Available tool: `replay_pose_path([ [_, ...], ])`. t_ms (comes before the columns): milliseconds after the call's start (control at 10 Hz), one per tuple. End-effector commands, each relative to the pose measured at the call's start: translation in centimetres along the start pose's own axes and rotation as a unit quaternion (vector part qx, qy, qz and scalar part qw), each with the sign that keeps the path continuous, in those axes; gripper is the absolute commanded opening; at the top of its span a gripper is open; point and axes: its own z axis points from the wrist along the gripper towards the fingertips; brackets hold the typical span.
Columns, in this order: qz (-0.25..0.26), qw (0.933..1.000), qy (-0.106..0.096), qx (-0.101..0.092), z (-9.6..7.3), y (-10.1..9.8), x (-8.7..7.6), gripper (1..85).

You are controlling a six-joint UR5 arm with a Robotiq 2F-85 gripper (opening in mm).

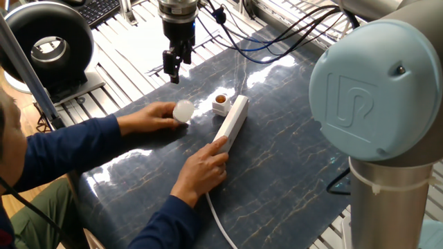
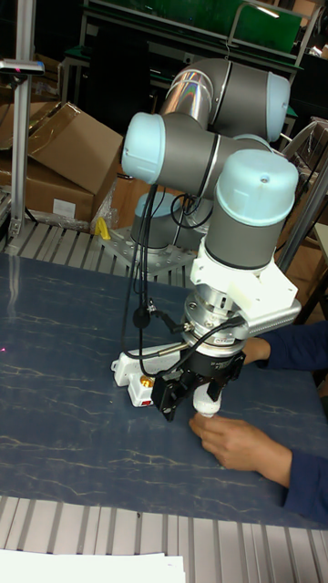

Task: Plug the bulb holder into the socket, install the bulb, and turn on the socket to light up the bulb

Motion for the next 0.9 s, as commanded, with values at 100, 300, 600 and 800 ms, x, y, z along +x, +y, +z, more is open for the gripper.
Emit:
replay_pose_path([
  [100, 0.049, 0.9976, 0.041, 0.027, -0.3, -0.7, 1.6, 2.0],
  [300, 0.058, 0.9976, 0.036, 0.014, -0.2, 0.0, 1.3, 1.7],
  [600, 0.058, 0.9977, 0.031, 0.017, -0.2, -0.1, 1.1, 1.7],
  [800, 0.059, 0.9977, 0.029, 0.017, -0.2, -0.1, 1.0, 1.7],
])
